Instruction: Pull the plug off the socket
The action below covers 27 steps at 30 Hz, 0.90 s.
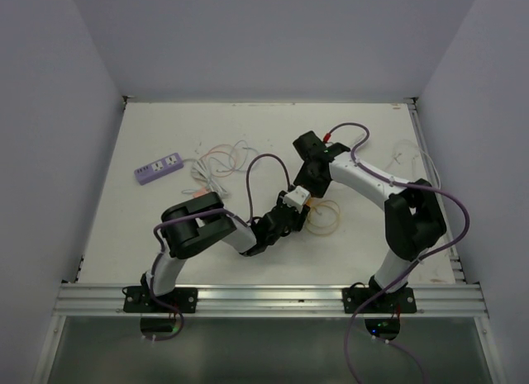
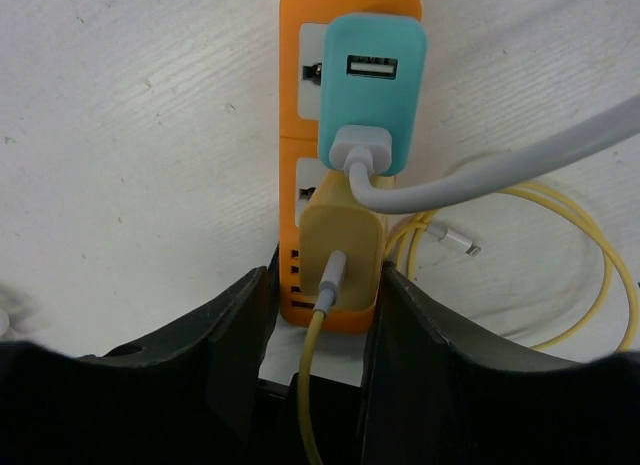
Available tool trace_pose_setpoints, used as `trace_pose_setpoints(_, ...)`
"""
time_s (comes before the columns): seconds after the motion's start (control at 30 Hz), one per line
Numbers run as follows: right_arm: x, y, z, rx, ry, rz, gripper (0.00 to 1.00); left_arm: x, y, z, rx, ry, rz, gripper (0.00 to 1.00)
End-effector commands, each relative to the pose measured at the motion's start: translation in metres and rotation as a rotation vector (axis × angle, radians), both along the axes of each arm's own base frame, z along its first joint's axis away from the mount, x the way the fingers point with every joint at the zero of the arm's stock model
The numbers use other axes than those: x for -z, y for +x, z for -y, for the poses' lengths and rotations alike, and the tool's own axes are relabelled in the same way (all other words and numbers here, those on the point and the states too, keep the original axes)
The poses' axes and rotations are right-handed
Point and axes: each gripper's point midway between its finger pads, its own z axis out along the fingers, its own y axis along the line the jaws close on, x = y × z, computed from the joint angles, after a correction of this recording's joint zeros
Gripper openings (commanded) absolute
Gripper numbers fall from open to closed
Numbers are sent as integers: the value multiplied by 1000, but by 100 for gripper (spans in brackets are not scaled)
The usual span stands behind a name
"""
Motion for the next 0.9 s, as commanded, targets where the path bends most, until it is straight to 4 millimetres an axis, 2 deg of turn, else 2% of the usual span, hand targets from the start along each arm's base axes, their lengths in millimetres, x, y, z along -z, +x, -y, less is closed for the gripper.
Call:
trace_pose_setpoints(0.0, -1, 3, 4, 42, -23, 14, 49, 28, -4, -5, 16, 70, -44, 17)
trace_pose_setpoints(0.03, -2, 3, 4, 44, -23, 15, 45, 31, -5, -6, 16, 76, -50, 15)
trace_pose_setpoints(0.07, -3, 3, 3, 43, -22, 13, 35, 33, -5, -6, 10, 73, -64, 9)
trace_pose_setpoints(0.13, -7, 4, 2, 45, -11, 17, 24, 37, -5, -4, 9, 90, -86, 4)
trace_pose_setpoints(0.17, -9, 4, 0, 41, -4, 16, 16, 38, -6, -2, 16, 92, -93, 0)
trace_pose_setpoints(0.3, -18, 5, -5, 46, 23, 20, 0, 43, -7, -1, 15, 128, -108, 0)
trace_pose_setpoints(0.6, -50, 10, -6, 59, 75, 105, 0, 57, -12, -3, 4, 158, -160, 0)
trace_pose_setpoints(0.87, -60, 13, 3, 93, 110, 162, 0, 60, -13, -5, -11, 148, -186, 0)
